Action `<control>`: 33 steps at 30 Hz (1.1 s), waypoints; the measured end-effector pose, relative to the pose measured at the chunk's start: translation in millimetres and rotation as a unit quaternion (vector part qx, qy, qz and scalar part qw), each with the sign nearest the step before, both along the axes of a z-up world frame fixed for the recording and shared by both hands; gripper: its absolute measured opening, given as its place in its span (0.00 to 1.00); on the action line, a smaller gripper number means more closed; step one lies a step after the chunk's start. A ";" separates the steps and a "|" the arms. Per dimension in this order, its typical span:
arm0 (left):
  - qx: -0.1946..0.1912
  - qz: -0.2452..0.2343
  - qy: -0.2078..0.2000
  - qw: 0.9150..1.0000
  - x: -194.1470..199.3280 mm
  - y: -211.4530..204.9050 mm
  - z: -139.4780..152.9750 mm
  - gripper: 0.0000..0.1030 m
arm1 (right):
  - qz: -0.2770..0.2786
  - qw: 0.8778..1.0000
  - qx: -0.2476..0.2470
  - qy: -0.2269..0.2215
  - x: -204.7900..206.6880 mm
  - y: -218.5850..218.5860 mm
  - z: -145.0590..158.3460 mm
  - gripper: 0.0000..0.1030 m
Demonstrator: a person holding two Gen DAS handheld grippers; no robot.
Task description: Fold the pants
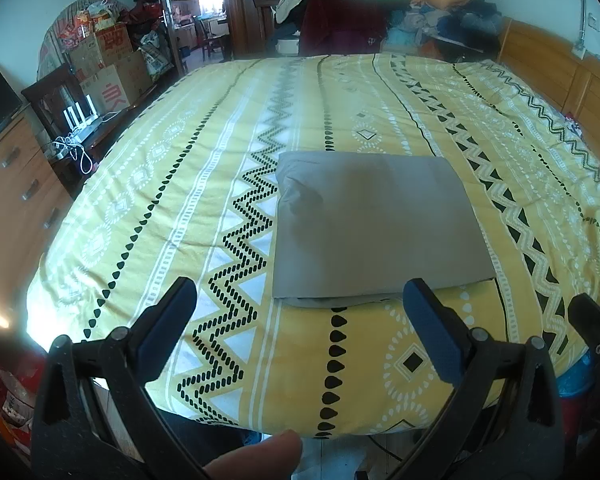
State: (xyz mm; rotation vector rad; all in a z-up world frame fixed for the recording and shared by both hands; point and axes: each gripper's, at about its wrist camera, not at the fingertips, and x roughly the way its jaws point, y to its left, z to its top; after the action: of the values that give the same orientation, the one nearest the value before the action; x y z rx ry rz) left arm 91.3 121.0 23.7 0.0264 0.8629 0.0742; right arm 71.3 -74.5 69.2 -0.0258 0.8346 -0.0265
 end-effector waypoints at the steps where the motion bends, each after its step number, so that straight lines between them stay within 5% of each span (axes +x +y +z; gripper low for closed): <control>1: 0.001 0.000 -0.001 1.000 -0.4 -0.9 0.1 1.00 | 0.000 1.000 0.001 -0.002 -0.7 -0.3 0.3 1.00; 33: -0.031 -0.004 -0.021 0.999 -6.7 -5.1 3.9 1.00 | 0.006 1.000 0.019 -0.007 -1.9 -3.7 3.7 1.00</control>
State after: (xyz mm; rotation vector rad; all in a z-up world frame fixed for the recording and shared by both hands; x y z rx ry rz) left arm 84.7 115.9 27.7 -0.0296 0.8229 0.0397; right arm 69.4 -78.3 72.9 0.0057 0.8197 0.0016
